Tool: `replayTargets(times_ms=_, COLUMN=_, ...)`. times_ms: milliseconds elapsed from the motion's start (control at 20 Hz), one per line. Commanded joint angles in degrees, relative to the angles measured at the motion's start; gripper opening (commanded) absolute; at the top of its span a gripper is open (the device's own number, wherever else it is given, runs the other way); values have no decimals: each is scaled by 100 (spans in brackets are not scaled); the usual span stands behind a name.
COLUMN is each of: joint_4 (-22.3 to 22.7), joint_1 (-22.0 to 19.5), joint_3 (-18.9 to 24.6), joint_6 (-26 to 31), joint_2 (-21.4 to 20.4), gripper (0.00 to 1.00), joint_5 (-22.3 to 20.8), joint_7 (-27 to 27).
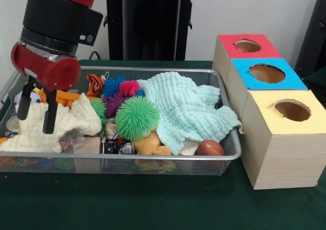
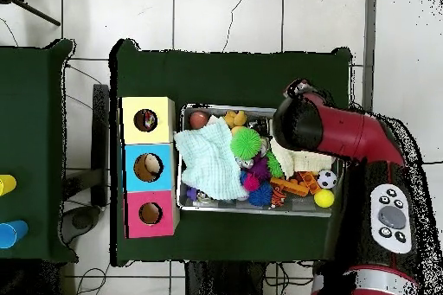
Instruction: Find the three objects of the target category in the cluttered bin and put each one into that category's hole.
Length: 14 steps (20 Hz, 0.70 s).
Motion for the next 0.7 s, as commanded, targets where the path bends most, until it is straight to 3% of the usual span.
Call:
replayTargets(times_ms=50, joint_4=303, joint_1=-508, joint_3=1036, joint_6=108, joint_2=349, gripper=100, joint_5=-261, joint_7=-770)
replayTargets(times_ms=200, joint_4=525, joint_1=-923, joint_3=1651, joint_6=282, joint_2=466, gripper=100, joint_5=-207, joint_7=-1136)
replayTargets(times_ms=300, joint_4=606, joint_1=-1013, joint_3=1837, joint_6=433, joint_2=519, gripper=100, joint_5=-217, joint_7=-1174)
replayTargets(times_ms=700, joint_4=369, joint_1=-1028, joint_3=1809, joint_6=1287, joint_2=803, gripper=100, joint_5=-285, joint_7=-1143)
